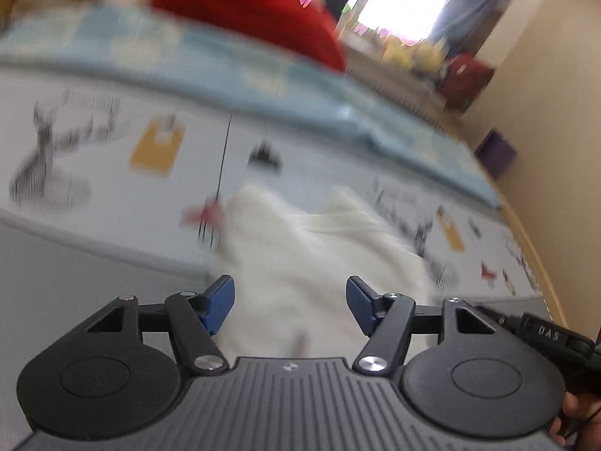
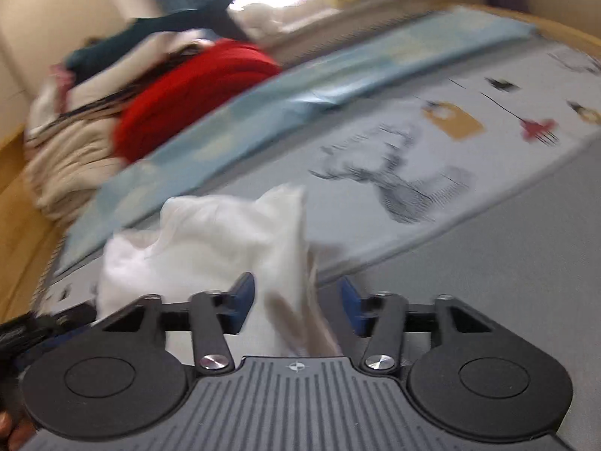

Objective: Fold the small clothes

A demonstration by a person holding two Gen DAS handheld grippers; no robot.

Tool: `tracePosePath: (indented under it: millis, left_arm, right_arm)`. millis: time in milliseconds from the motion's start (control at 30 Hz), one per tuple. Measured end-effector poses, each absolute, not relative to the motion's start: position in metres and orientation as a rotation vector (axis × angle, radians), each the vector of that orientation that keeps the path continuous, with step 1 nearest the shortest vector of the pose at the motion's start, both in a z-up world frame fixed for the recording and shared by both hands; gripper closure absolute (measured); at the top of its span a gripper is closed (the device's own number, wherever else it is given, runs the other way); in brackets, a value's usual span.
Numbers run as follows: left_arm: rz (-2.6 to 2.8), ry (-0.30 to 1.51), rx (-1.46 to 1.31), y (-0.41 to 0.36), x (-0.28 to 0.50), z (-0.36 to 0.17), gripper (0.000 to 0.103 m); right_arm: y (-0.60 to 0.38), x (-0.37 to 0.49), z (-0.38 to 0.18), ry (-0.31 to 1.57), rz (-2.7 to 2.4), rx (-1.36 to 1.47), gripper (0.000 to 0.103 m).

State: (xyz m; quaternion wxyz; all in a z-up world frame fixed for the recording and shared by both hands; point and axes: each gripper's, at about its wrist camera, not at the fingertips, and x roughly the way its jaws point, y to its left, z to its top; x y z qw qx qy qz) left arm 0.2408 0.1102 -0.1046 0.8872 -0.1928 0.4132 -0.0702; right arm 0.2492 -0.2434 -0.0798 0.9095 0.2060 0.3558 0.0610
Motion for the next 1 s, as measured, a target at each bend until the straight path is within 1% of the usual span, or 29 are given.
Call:
tracePosePath:
  millis: [167, 233, 300, 333, 367, 400, 467, 533, 567, 600, 633, 667, 733, 767, 833, 867, 900, 967, 1000]
  left_arm:
    - [-0.130, 1.093, -0.319, 0.106, 0.239, -0.142, 0.033]
    - [-0.126, 1.185, -0.285, 0.103, 0.241, -0.159, 0.033]
    - [-0.129, 1.251, -0.283, 0.102, 0.241, -0.173, 0.037]
    - [-0.126, 1.249, -0.288, 0.102, 0.239, -0.174, 0.039]
    - [-0.128, 1.234, -0.294, 0.103, 0.239, -0.171, 0.046]
    - [-0.133, 1.212, -0.303, 0.103, 0.238, -0.165, 0.050]
    - [-0.132, 1.144, -0.307, 0.103, 0.235, -0.150, 0.050]
    - [-0.131, 1.143, -0.258, 0.100, 0.234, -0.148, 0.050]
    - [-0.115, 1.196, -0.201, 0.096, 0.232, -0.157, 0.046]
    - [-0.107, 1.253, -0.155, 0.093, 0.229, -0.167, 0.036]
    - [-0.098, 1.280, -0.121, 0.091, 0.226, -0.172, 0.033]
    - [-0.080, 1.263, -0.091, 0.089, 0.222, -0.169, 0.030]
    - [-0.055, 1.189, -0.029, 0.086, 0.212, -0.153, 0.030]
    - [-0.033, 1.147, 0.029, 0.083, 0.205, -0.143, 0.031]
    - [0.003, 1.056, 0.179, 0.074, 0.191, -0.120, 0.030]
    - [0.008, 1.001, 0.244, 0.070, 0.180, -0.107, 0.026]
    - [0.007, 0.952, 0.276, 0.067, 0.170, -0.092, 0.021]
    - [0.012, 0.812, 0.318, 0.059, 0.146, -0.062, 0.016]
    - [0.025, 0.731, 0.335, 0.055, 0.129, -0.047, 0.014]
  right_arm:
    - [-0.235, 0.255, -0.091, 0.842, 0.202, 0.370, 0.050]
    - [-0.228, 0.258, -0.103, 0.937, 0.242, 0.336, 0.049]
    - [-0.217, 0.262, -0.120, 1.074, 0.225, 0.263, 0.050]
    - [-0.213, 0.262, -0.130, 1.131, 0.205, 0.222, 0.050]
    - [-0.210, 0.263, -0.136, 1.164, 0.191, 0.200, 0.050]
    - [-0.210, 0.263, -0.137, 1.166, 0.186, 0.199, 0.050]
    - [-0.210, 0.262, -0.134, 1.147, 0.185, 0.211, 0.052]
    - [-0.211, 0.260, -0.131, 1.137, 0.184, 0.210, 0.052]
    - [-0.211, 0.259, -0.131, 1.144, 0.181, 0.204, 0.052]
    - [-0.210, 0.258, -0.133, 1.159, 0.172, 0.191, 0.052]
    - [-0.209, 0.257, -0.135, 1.183, 0.161, 0.172, 0.051]
    - [-0.208, 0.255, -0.137, 1.203, 0.153, 0.156, 0.051]
    - [-0.207, 0.248, -0.131, 1.200, 0.127, 0.135, 0.050]
    - [-0.209, 0.244, -0.125, 1.179, 0.114, 0.125, 0.050]
    - [-0.211, 0.230, -0.105, 1.100, 0.089, 0.086, 0.050]
    - [-0.212, 0.220, -0.094, 1.047, 0.088, 0.054, 0.050]
    - [-0.212, 0.210, -0.083, 0.994, 0.088, 0.020, 0.050]
    - [-0.213, 0.190, -0.062, 0.901, 0.084, -0.045, 0.049]
    - [-0.213, 0.179, -0.052, 0.856, 0.078, -0.075, 0.046]
